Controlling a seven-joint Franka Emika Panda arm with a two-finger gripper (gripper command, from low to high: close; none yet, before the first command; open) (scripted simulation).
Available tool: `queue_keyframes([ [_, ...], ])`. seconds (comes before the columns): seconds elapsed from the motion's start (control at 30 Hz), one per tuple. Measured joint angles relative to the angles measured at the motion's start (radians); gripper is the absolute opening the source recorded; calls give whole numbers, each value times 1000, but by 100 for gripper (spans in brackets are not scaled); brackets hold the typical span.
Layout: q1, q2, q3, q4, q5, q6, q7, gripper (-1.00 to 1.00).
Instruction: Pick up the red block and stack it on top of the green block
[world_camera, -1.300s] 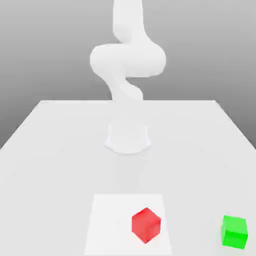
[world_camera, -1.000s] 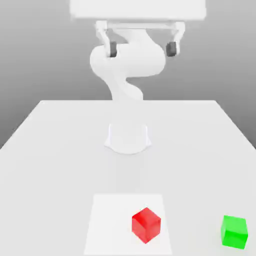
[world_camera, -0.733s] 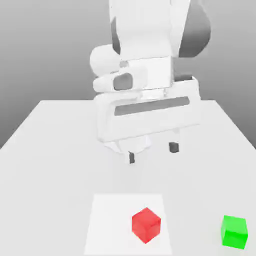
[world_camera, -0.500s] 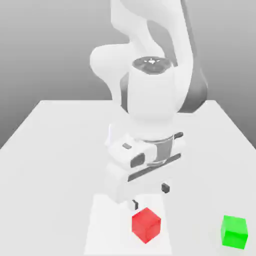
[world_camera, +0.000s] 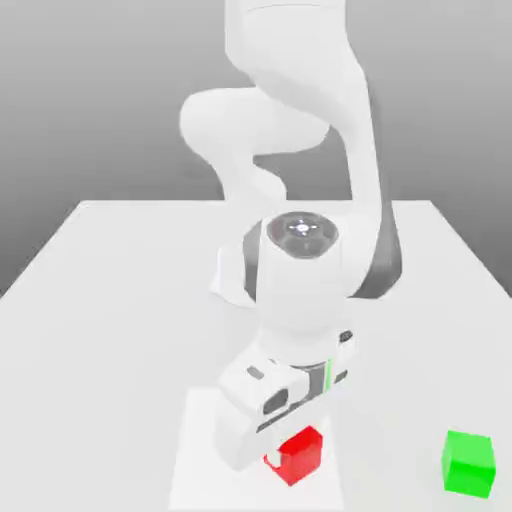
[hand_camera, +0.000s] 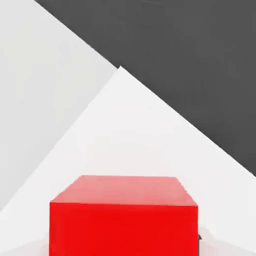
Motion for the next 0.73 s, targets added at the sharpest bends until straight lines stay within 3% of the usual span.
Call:
queue_keyframes([
  [0.1, 18, -87, 1, 0, -24, -87, 9, -100],
  [0.3, 155, -54, 151, 166, -77, -222, -64, -100],
  [0.43, 217, 80, 181, 235, -122, -159, -73, -100],
  [0.47, 222, 108, 179, 239, -129, -134, -69, 100],
  [0.73, 222, 87, 184, 240, -125, -155, -73, 100],
])
